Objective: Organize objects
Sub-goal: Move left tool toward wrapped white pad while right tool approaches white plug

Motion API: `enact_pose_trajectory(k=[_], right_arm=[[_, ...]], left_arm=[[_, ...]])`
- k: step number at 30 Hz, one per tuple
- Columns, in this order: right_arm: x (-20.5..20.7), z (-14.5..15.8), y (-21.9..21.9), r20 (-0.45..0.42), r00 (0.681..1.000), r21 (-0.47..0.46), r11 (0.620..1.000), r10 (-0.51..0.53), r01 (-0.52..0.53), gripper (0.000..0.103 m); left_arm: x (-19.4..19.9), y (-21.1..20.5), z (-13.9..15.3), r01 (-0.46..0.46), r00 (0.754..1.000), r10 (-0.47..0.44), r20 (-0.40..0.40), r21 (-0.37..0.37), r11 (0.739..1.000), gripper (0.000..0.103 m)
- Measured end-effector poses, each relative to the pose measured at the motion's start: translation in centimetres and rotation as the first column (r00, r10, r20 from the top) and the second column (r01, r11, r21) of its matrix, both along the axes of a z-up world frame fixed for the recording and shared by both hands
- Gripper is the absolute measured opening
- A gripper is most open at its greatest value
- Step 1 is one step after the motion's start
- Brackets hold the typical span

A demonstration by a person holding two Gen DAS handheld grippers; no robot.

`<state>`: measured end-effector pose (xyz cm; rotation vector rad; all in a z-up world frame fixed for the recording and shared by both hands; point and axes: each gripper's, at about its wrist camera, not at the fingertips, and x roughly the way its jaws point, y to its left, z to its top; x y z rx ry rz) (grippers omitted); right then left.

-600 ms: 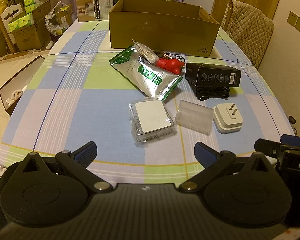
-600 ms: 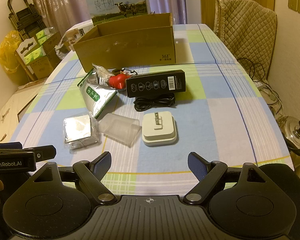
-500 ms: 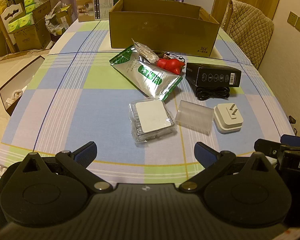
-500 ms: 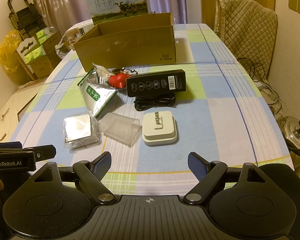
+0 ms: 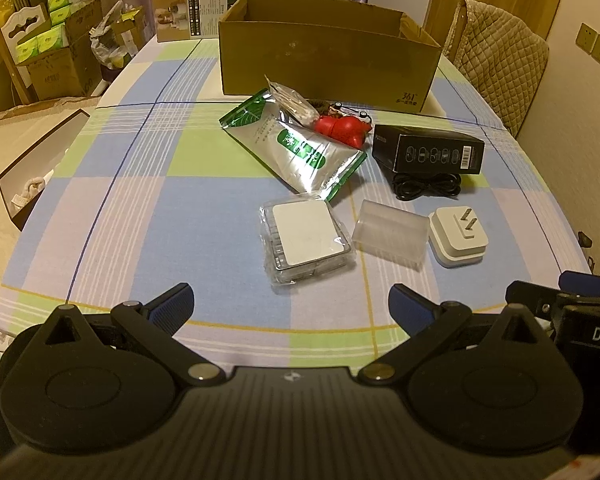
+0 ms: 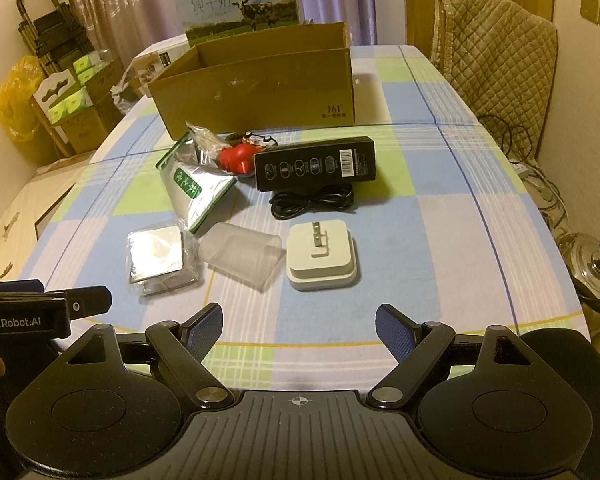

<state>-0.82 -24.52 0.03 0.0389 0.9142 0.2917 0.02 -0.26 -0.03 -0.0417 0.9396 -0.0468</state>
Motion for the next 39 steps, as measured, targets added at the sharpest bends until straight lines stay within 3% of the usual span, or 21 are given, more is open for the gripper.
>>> enact_pose_trajectory(k=[14,20,29,39], right_arm=[[0.4,-0.1,0.0,0.019,1.0,-0.004,1.0,0.013,-0.013,0.081],[0.6,-0.1,-0.2,0.066,0.998,0.022,0.999,0.024,-0.026,0.081],[2.5,-1.0,-0.6,0.032,0.999,0.017,1.0,0.023,-0.024,0.081],[4.5,-2.7,-1.5,-0.006,1.0,0.0,1.0,0.006,-0.006,0.081]], left_arm=[[0.2,0.1,0.0,0.005,1.0,-0.005,-0.004,-0.002,1.0,0.102],[0.8,0.4,-0.4,0.004,1.0,-0.005,-0.019,-0.008,1.0,0.102],[2.6,0.5,-1.2,0.005,0.999,-0.005,-0.033,-0.001,1.0,0.102],[5.4,0.0,-4.2,-0.031,0.998,0.027,-0.058,-0.064,0.997,0.099]])
